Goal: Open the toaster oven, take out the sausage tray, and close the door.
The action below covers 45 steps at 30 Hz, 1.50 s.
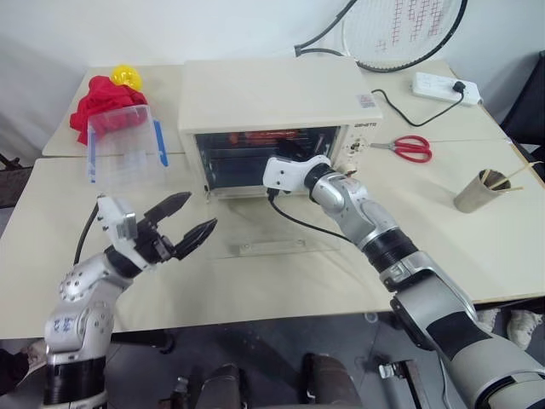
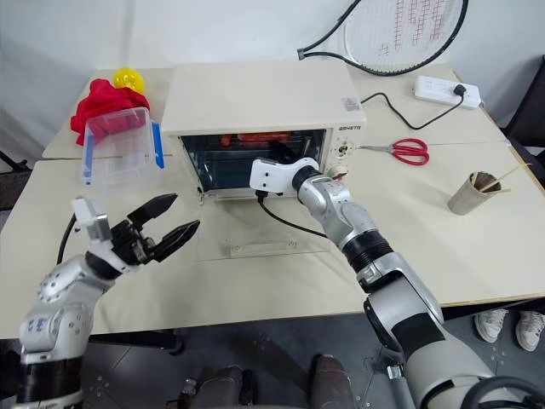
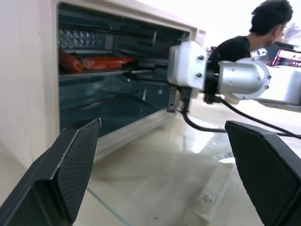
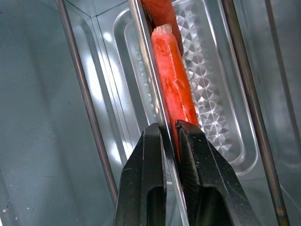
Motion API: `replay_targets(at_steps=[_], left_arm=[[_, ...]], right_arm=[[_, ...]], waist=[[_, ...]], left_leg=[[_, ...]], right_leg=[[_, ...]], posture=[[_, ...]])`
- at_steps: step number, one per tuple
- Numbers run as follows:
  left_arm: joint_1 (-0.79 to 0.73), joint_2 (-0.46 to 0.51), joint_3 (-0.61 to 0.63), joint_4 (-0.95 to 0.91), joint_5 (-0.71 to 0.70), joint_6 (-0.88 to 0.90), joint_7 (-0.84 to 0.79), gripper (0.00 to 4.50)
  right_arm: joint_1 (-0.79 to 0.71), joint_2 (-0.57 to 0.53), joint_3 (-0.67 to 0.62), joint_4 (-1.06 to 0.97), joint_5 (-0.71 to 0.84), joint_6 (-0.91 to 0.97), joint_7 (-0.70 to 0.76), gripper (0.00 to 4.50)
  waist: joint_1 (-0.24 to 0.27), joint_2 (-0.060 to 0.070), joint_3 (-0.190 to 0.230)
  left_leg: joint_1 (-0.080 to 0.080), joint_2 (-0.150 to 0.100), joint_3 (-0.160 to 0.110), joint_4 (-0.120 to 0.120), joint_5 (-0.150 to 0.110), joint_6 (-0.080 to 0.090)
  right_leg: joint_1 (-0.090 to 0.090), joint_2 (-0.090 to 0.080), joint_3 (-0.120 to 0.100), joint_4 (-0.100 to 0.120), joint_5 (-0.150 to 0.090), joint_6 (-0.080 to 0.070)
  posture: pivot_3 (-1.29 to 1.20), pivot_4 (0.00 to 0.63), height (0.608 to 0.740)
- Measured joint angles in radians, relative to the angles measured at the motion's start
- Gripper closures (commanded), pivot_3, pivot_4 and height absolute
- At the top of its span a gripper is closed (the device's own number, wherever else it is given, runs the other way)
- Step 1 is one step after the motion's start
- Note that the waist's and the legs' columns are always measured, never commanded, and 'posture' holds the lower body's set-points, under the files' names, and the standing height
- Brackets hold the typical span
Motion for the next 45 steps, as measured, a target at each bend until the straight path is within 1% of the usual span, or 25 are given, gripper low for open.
replay_targets(at_steps=[2,4,12,17,19,22,26,31,35,39,45], left_arm=[[-0.096,0.006,-0.017,0.069,0.002,0.000,-0.022,0.00],[-0.153,0.008,-0.026,0.109,0.003,-0.001,-0.040,0.00],[-0.301,0.004,-0.077,0.279,0.044,-0.028,-0.100,0.00],[-0.343,0.004,-0.075,0.338,0.049,-0.037,-0.118,0.00],[-0.365,0.004,-0.075,0.368,0.050,-0.038,-0.124,0.00],[-0.401,0.013,-0.069,0.417,0.052,-0.038,-0.134,0.00],[-0.420,0.029,-0.069,0.451,0.052,-0.034,-0.156,0.00],[-0.426,0.039,-0.070,0.481,0.056,-0.034,-0.176,0.00],[-0.443,0.042,-0.072,0.530,0.069,-0.037,-0.208,0.00],[-0.458,0.044,-0.073,0.574,0.085,-0.044,-0.232,0.00],[-0.501,0.043,-0.074,0.638,0.108,-0.055,-0.253,0.00]], right_arm=[[0.000,-0.010,-0.001,-0.012,0.000,-0.007,0.021,4.36],[0.005,-0.013,-0.001,-0.030,0.000,-0.021,0.040,4.36],[0.012,-0.033,-0.004,-0.072,0.000,-0.020,0.097,4.36],[0.017,-0.052,-0.004,-0.108,0.005,-0.022,0.143,4.36],[0.038,-0.070,-0.006,-0.151,0.007,-0.023,0.169,4.36],[0.104,-0.101,-0.015,-0.275,0.028,-0.014,0.234,4.36],[0.215,-0.115,-0.040,-0.469,0.050,0.050,0.320,4.36],[0.332,-0.123,-0.053,-0.651,0.049,0.131,0.387,4.36],[0.457,-0.146,-0.068,-0.818,0.048,0.188,0.441,4.36],[0.532,-0.177,-0.085,-0.932,0.047,0.217,0.484,4.36],[0.616,-0.234,-0.094,-1.014,0.046,0.221,0.515,4.36]], waist=[[0.000,0.000,0.000],[-0.003,0.000,0.000],[-0.005,0.000,0.000],[-0.005,0.000,0.000],[-0.004,0.000,0.000],[-0.001,0.000,0.000],[0.001,0.000,0.000],[0.004,0.000,0.000],[0.014,0.000,0.000],[0.028,0.000,0.000],[0.035,-0.001,0.000]], left_leg=[[0.000,0.000,-0.001,0.000,0.000,0.000],[0.000,0.000,-0.001,-0.002,0.000,0.000],[-0.002,0.000,-0.003,-0.001,0.000,0.000],[-0.002,0.000,-0.004,-0.001,0.000,0.000],[-0.003,0.000,-0.005,-0.001,0.000,0.000],[-0.003,0.000,-0.005,-0.001,0.000,0.000],[-0.002,0.000,-0.005,-0.001,0.000,0.000],[-0.003,0.000,-0.004,0.000,0.000,0.000],[-0.003,-0.001,-0.003,0.001,0.000,0.000],[-0.003,0.000,0.000,0.001,0.000,0.000],[-0.003,-0.001,0.005,0.003,0.000,0.000]], right_leg=[[0.000,0.000,-0.001,0.000,0.000,0.000],[0.000,0.000,-0.002,0.000,0.000,0.000],[0.000,0.000,-0.008,0.000,0.000,0.000],[0.000,0.000,-0.009,0.000,0.000,0.000],[0.000,0.000,-0.009,0.000,0.000,0.000],[0.000,0.000,-0.009,0.001,0.000,0.000],[0.000,0.000,-0.009,0.001,0.000,0.000],[0.000,0.000,-0.009,0.001,0.000,0.000],[0.000,0.000,-0.009,0.000,0.000,0.000],[0.000,0.000,-0.009,-0.001,0.000,0.000],[0.001,0.000,-0.009,-0.001,0.000,0.000]], posture=[[0.00,0.150,0.740],[0.00,0.150,0.740],[0.00,0.150,0.740],[0.00,0.150,0.740],[0.00,0.150,0.740],[0.00,0.150,0.740],[0.00,0.150,0.740],[0.00,0.150,0.740],[0.00,0.150,0.740],[0.00,0.150,0.740],[0.00,0.150,0.740]])
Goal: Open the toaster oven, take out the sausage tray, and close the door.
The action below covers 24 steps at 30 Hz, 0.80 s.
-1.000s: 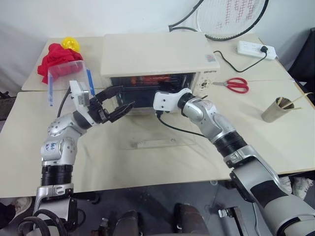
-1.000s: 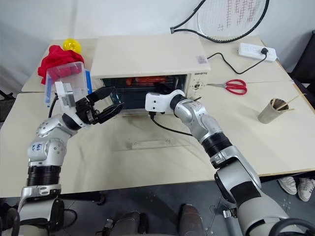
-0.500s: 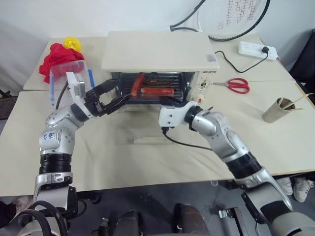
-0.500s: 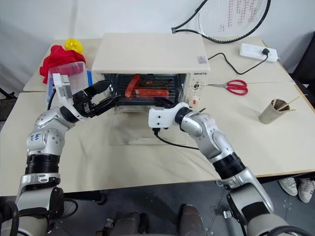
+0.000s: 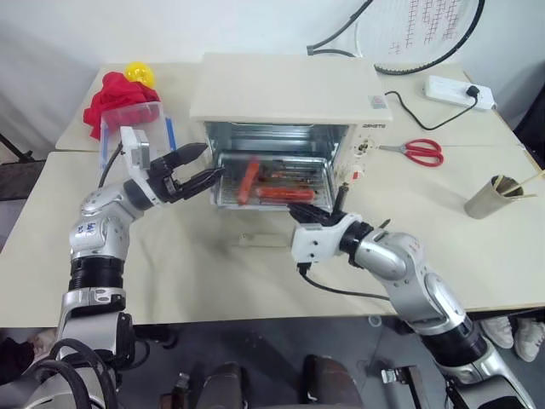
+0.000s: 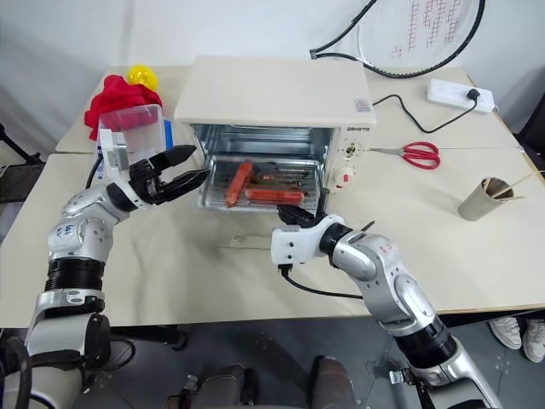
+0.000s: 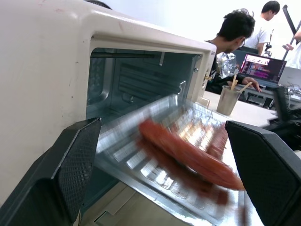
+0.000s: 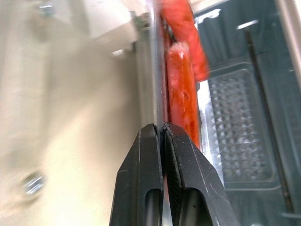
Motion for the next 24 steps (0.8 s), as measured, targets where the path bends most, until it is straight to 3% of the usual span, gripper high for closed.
replay_targets(at_steps=[9,17,19,21,24], left_arm=[[0.063,0.017,0.047,-0.100,-0.062,0.165,0.047,0.00],[0.154,0.082,0.120,-0.277,-0.201,0.552,0.193,0.00],[0.182,0.093,0.144,-0.344,-0.289,0.748,0.269,0.00],[0.191,0.081,0.166,-0.389,-0.353,0.944,0.384,0.00],[0.176,0.015,0.220,-0.427,-0.451,1.101,0.513,0.00]], right_arm=[[0.069,-0.048,-0.041,-0.065,-0.005,-0.032,-0.002,4.36],[0.102,-0.061,-0.044,-0.073,-0.013,-0.065,-0.006,4.36],[0.109,-0.074,-0.045,-0.080,-0.010,-0.070,-0.002,4.36],[0.110,-0.094,-0.054,-0.080,-0.008,-0.087,0.006,4.36],[0.103,-0.097,-0.069,-0.079,-0.002,-0.101,0.008,4.36]], waist=[[-0.005,0.000,0.000],[-0.002,0.000,0.000],[-0.003,0.000,0.000],[-0.001,0.000,0.000],[0.002,-0.001,0.000]], left_leg=[[0.000,0.000,-0.002,-0.001,0.000,0.000],[0.000,0.000,-0.009,0.000,0.000,0.000],[0.000,0.000,-0.010,0.000,0.000,0.000],[0.000,0.000,-0.011,0.000,0.000,0.000],[0.000,0.000,-0.011,0.000,0.000,0.000]], right_leg=[[-0.001,0.000,0.000,0.001,0.000,0.000],[0.000,0.000,0.001,0.001,0.000,0.000],[0.000,-0.001,0.001,0.001,0.000,0.000],[0.000,-0.001,0.001,0.001,0.000,0.000],[0.001,-0.001,0.002,0.001,0.000,0.000]], posture=[[0.00,0.150,0.740],[0.00,0.150,0.740],[0.00,0.150,0.740],[0.00,0.150,0.740],[0.00,0.150,0.740]])
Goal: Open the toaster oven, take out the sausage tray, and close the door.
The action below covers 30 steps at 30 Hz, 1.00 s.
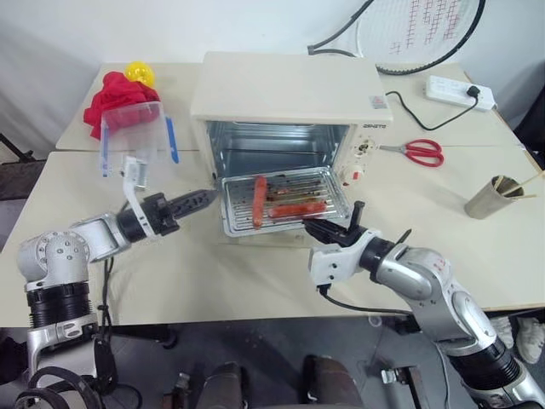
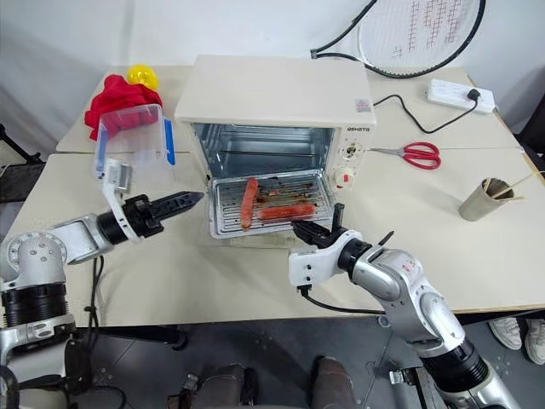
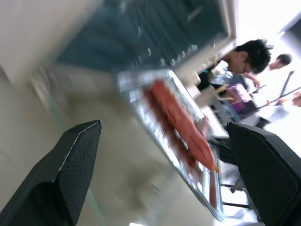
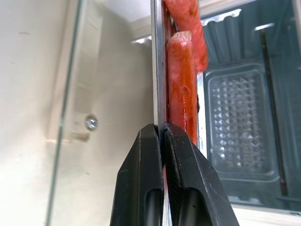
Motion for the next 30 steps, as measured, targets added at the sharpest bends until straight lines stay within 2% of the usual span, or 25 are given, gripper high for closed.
replay_targets(at_steps=[7,10,12,14,16,20,21,29,30], left_arm=[[-0.046,-0.071,0.097,-0.007,-0.089,0.178,0.196,0.00],[-0.064,-0.116,0.151,0.003,-0.110,0.223,0.271,0.61],[-0.084,-0.158,0.188,0.010,-0.124,0.256,0.328,1.28],[-0.086,-0.170,0.197,0.012,-0.129,0.266,0.344,1.57],[-0.087,-0.209,0.222,0.032,-0.161,0.296,0.399,2.06],[-0.086,-0.237,0.249,0.050,-0.225,0.304,0.495,3.30],[-0.086,-0.240,0.257,0.053,-0.234,0.304,0.510,3.48],[-0.071,-0.296,0.304,0.125,-0.440,0.294,0.751,3.48],[-0.059,-0.294,0.296,0.124,-0.479,0.283,0.781,3.66]], right_arm=[[-0.011,0.001,0.000,0.000,0.003,-0.029,0.004,4.36],[-0.012,0.001,0.000,0.001,0.005,-0.031,0.007,4.36],[-0.021,0.001,0.000,0.002,0.006,-0.033,0.009,4.36],[-0.028,0.001,0.000,0.002,0.007,-0.034,0.010,4.36],[-0.041,0.001,0.000,0.003,0.018,-0.052,0.012,4.36],[-0.042,0.001,0.000,0.006,0.028,-0.069,0.014,4.36],[-0.042,0.001,0.000,0.006,0.028,-0.071,0.014,4.36],[-0.042,0.001,0.000,0.008,0.048,-0.092,0.023,4.36],[-0.042,0.000,-0.001,0.008,0.051,-0.094,0.024,4.36]], waist=[[-0.005,0.000,0.000],[-0.002,0.000,0.000],[0.001,0.000,0.000],[0.000,0.000,0.000],[0.000,0.000,0.000],[0.000,0.000,0.000],[0.000,0.000,0.000],[0.015,-0.001,0.000],[0.016,-0.001,0.000]], left_leg=[[0.001,0.000,0.000,0.000,0.000,0.000],[0.001,0.000,0.000,0.000,0.000,-0.001],[0.001,-0.001,0.001,0.000,0.000,-0.001],[0.001,-0.001,0.001,0.000,0.000,-0.001],[0.001,-0.001,0.000,0.000,0.000,-0.001],[0.001,-0.001,0.001,0.000,0.000,-0.001],[0.001,-0.001,0.000,0.000,0.000,-0.001],[0.002,-0.001,0.001,0.000,0.000,-0.001],[0.002,-0.001,0.001,0.000,0.000,-0.001]], right_leg=[[0.000,0.000,0.000,0.000,0.000,0.000],[0.000,0.000,0.000,0.000,0.000,0.000],[0.001,0.000,0.001,-0.001,0.000,0.000],[0.001,0.000,0.001,-0.001,0.000,0.000],[0.001,0.000,0.000,0.000,0.000,0.000],[0.001,0.000,0.001,0.000,0.000,0.000],[0.001,0.000,0.001,0.000,0.000,0.000],[0.001,0.000,0.002,0.000,0.000,0.000],[0.001,0.000,0.002,0.000,0.000,0.000]], posture=[[0.00,0.150,0.740],[0.00,0.150,0.740],[0.00,0.150,0.740],[0.00,0.150,0.740],[0.00,0.150,0.740],[0.00,0.150,0.740],[0.00,0.150,0.740],[0.00,0.150,0.740],[0.00,0.150,0.740]])
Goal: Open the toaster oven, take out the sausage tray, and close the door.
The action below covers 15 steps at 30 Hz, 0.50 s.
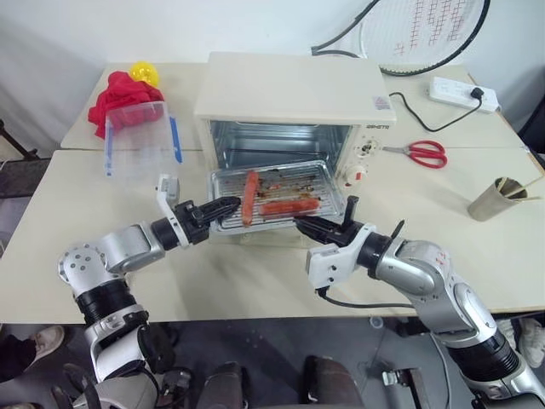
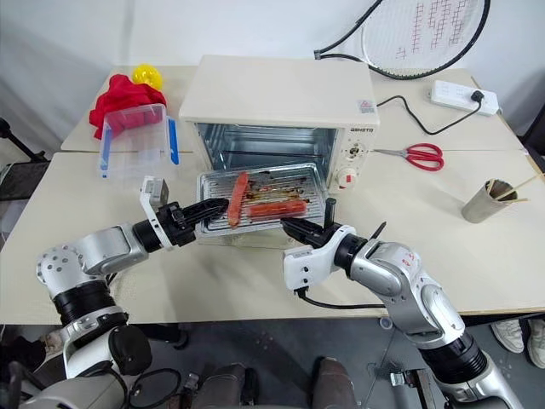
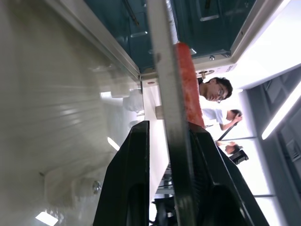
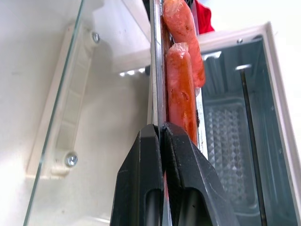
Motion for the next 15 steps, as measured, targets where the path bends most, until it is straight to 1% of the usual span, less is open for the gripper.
replay_targets(at_steps=[3,4,7,9,13,14,15], left_arm=[[0.062,0.008,-0.059,-0.005,-0.161,-0.066,0.092,4.35],[0.087,0.013,-0.089,-0.010,-0.225,-0.097,0.120,4.47],[0.175,0.046,-0.191,-0.058,-0.411,-0.221,0.218,4.47],[0.208,0.062,-0.232,-0.093,-0.455,-0.270,0.231,4.47],[0.235,0.073,-0.262,-0.134,-0.467,-0.322,0.223,4.47],[0.242,0.073,-0.265,-0.142,-0.468,-0.330,0.222,4.50],[0.254,0.072,-0.266,-0.153,-0.468,-0.341,0.221,4.50]], right_arm=[[0.001,-0.004,0.000,0.003,0.009,-0.006,0.011,4.36],[0.002,-0.006,0.000,0.007,0.011,-0.009,0.016,4.36],[0.003,-0.009,0.000,0.008,0.021,-0.023,0.021,4.36],[0.005,-0.014,-0.002,0.009,0.030,-0.028,0.022,4.36],[0.009,-0.016,-0.006,0.019,0.060,-0.034,0.024,4.36],[0.014,-0.015,-0.009,0.019,0.082,-0.025,0.028,3.94],[0.023,-0.011,-0.024,0.018,0.112,-0.013,0.030,3.70]], waist=[[0.000,0.000,0.000],[0.000,0.000,0.000],[0.000,0.000,0.000],[0.001,0.000,0.000],[0.004,0.000,0.000],[0.004,0.000,0.000],[0.003,0.000,0.000]], left_leg=[[0.001,0.000,0.000,0.000,0.000,0.000],[0.001,0.000,0.000,0.000,0.000,0.000],[0.001,0.000,0.000,0.000,0.000,0.000],[0.001,-0.001,0.000,0.000,0.000,0.000],[0.002,-0.001,0.000,0.000,0.000,0.000],[0.002,-0.001,0.000,0.000,0.000,0.000],[0.002,-0.001,0.001,0.000,0.000,0.000]], right_leg=[[0.000,0.000,0.001,0.000,0.000,0.000],[0.000,0.000,0.001,0.000,0.000,0.000],[0.000,-0.001,0.002,0.001,0.000,0.000],[0.001,0.000,0.002,0.000,0.000,0.000],[0.002,0.000,0.002,-0.001,0.000,0.000],[0.002,0.000,0.002,-0.001,0.000,0.000],[0.002,0.000,0.002,-0.001,0.000,0.000]], posture=[[0.00,0.150,0.740],[0.00,0.150,0.740],[0.00,0.150,0.740],[0.00,0.150,0.740],[0.00,0.150,0.740],[0.00,0.150,0.740],[0.00,0.150,0.740]])
